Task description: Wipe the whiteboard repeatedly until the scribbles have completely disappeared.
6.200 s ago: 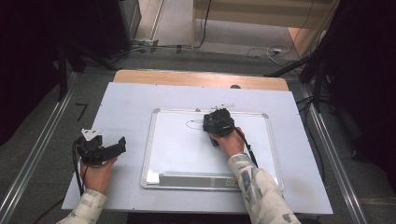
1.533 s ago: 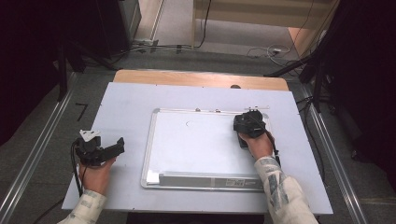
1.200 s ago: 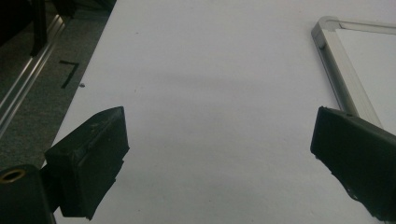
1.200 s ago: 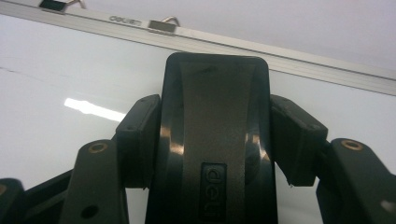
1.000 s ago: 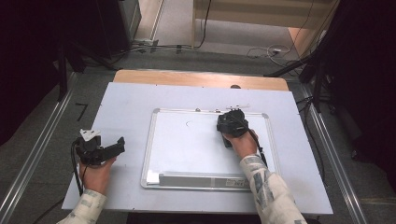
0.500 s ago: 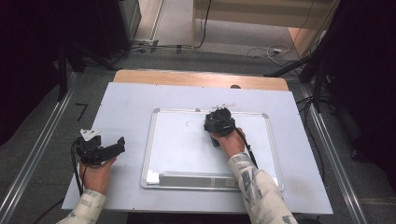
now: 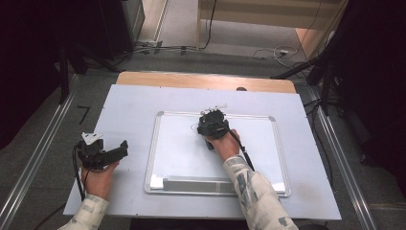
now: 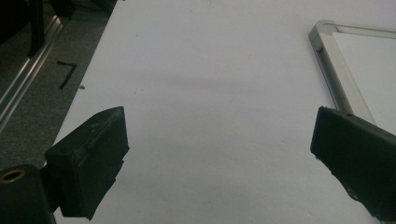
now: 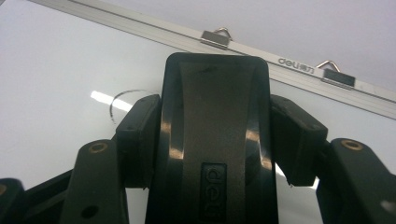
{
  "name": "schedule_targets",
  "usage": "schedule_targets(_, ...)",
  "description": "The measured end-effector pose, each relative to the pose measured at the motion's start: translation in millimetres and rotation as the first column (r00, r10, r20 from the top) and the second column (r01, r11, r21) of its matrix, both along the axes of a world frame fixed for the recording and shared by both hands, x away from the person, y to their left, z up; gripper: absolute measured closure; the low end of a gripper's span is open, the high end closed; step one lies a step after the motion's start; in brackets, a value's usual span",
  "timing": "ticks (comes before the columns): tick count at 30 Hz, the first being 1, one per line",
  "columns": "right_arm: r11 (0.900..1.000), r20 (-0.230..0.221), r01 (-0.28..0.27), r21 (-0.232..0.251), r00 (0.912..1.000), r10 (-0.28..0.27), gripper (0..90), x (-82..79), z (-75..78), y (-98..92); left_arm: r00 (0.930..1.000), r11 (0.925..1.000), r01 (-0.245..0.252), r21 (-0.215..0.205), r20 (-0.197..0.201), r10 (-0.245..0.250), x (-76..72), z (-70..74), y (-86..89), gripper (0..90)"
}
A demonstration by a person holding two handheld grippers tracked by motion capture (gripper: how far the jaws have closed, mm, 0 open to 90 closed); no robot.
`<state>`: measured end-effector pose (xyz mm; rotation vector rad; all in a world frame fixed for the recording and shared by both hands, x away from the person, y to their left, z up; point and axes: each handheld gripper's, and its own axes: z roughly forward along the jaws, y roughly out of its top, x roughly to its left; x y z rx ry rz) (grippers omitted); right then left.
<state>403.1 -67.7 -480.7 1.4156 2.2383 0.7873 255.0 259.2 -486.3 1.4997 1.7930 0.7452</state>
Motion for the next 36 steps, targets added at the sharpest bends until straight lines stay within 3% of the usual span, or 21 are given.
schedule_targets(21, 0.996, -0.003, -0.088, -0.002, 0.9961, 0.088, 37.5, -11.0, -0.7, 42.3, 1.0, 1.0, 0.004, -0.001, 0.001, -0.004, -0.1, 0.5, 0.3, 4.6)
schedule_targets(36, 0.996, -0.004, -0.094, 0.012, 0.9956, 0.094, 37.3, -9.2, -1.2, 43.9, 1.0, 1.0, -0.004, -0.005, -0.001, 0.004, -1.2, -0.4, 3.2, 4.6)
